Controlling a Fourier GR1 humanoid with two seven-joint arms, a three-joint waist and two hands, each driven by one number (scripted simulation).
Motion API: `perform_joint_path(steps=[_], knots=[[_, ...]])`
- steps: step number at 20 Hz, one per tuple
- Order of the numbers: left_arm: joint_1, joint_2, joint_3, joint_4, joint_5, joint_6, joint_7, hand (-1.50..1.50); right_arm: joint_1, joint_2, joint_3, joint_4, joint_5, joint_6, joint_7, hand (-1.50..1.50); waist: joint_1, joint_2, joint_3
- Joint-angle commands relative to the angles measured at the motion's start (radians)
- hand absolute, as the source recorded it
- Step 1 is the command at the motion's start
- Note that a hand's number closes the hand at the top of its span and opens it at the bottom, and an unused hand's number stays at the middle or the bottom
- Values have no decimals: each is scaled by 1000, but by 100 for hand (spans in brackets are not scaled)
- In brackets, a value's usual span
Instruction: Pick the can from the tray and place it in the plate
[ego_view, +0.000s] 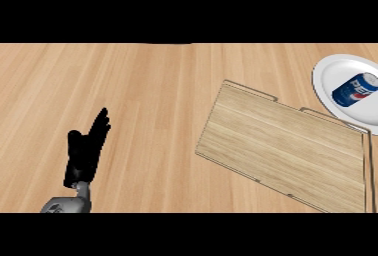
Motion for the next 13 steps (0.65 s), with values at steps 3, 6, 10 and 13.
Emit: perform_joint_path(steps=[3, 6, 10, 13], knots=[[-10, 19, 20, 1, 10, -12, -1, 0, 43, -30, -24, 8, -23, -31, 0, -150, 1, 1, 1], [28, 10, 19, 9, 27, -29, -36, 0, 19, -33, -22, 1, -23, -71, 34, -150, 7, 0, 0], [-21, 19, 28, 6, 9, -5, 9, 0, 79, -65, -27, 10, -29, -19, 2, -150, -3, 1, 2], [-44, -24, -8, 30, -13, 15, 12, 0, 42, -47, -4, 4, -6, -93, 45, -150, 3, 3, 1]])
